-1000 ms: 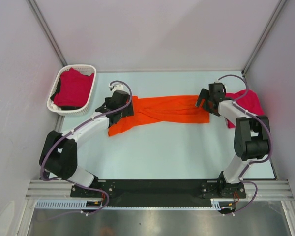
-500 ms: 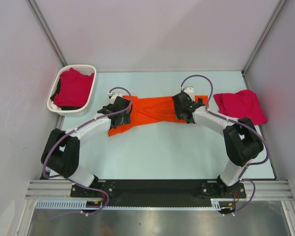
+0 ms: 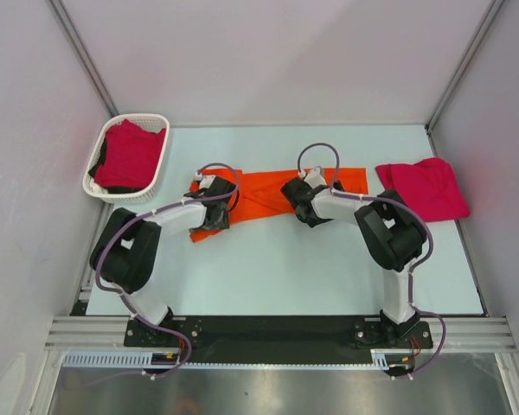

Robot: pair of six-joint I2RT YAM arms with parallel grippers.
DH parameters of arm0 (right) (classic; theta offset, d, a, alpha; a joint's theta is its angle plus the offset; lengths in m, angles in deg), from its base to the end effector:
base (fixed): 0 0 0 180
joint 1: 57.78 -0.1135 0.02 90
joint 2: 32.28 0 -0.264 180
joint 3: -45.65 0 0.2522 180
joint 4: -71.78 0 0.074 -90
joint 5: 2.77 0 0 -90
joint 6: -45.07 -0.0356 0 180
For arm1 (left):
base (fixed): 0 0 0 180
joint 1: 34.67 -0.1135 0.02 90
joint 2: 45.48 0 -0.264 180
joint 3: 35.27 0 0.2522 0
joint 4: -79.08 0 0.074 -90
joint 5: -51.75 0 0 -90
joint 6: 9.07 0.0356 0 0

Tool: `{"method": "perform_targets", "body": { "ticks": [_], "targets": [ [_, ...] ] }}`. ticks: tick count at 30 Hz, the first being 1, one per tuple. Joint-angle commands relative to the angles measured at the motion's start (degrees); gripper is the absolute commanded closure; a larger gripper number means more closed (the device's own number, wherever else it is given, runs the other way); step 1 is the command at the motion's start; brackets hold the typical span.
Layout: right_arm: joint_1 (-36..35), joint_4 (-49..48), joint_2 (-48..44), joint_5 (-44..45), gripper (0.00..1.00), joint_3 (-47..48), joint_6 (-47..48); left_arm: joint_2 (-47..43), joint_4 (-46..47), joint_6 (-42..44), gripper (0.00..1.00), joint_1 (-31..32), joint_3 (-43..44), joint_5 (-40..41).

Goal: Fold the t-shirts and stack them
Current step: Fold the other side of the tshirt into a rectangle

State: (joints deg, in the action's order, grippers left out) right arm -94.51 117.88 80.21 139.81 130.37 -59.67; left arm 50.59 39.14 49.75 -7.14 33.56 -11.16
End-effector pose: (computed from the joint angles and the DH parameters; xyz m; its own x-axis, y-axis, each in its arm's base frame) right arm 0.3140 0.1990 0.1480 -0.7920 -0.3981 -0.4628 0.0155 0.7448 -0.6671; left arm 0.2852 -0.1304 0.1632 -0.8312 -0.0865 -0.5491 -0.2051 0.9659 0.1583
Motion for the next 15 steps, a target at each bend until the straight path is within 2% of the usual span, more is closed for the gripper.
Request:
{"method": "perform_targets", "body": {
  "ticks": [1,2,3,4,5,6,7,9,15],
  "targets": [
    [2.44,4.39,3.79,4.81,0.21,3.22,-2.39,3.41,-2.48,-2.83,0.38,0.16,1.88,3.49],
    [2.89,5.01,4.4,5.25,0.39,3.83,-3.01,3.85,-2.74,-3.01,0.46,0.24,2.06,4.02],
    [3.41,6.32,5.02,6.65,0.69,4.1,-3.79,4.21,-3.09,-3.45,0.55,0.07,2.23,4.46],
    [3.94,6.77,6.07,6.92,0.76,4.45,-4.85,4.91,-3.35,-3.54,0.73,-0.19,2.76,4.81],
    [5.17,7.99,6.69,7.36,0.82,5.32,-5.21,5.26,-4.14,-4.06,0.83,-0.46,3.02,5.42],
    [5.96,8.53,7.21,7.19,0.93,5.85,-5.64,5.53,-4.41,-4.15,0.92,-0.81,3.29,5.6],
    [6.66,9.23,8.44,7.1,0.97,6.38,-6.52,5.88,-4.76,-4.24,1.0,-1.42,3.64,5.86],
    [8.25,10.99,9.41,7.28,1.0,7.7,-7.32,5.88,-5.55,-4.33,1.0,-2.04,3.91,6.57],
    [8.69,11.87,10.56,8.15,1.0,7.7,-8.46,5.09,-7.57,-4.59,1.0,-4.59,3.64,8.76]
  ]
}}
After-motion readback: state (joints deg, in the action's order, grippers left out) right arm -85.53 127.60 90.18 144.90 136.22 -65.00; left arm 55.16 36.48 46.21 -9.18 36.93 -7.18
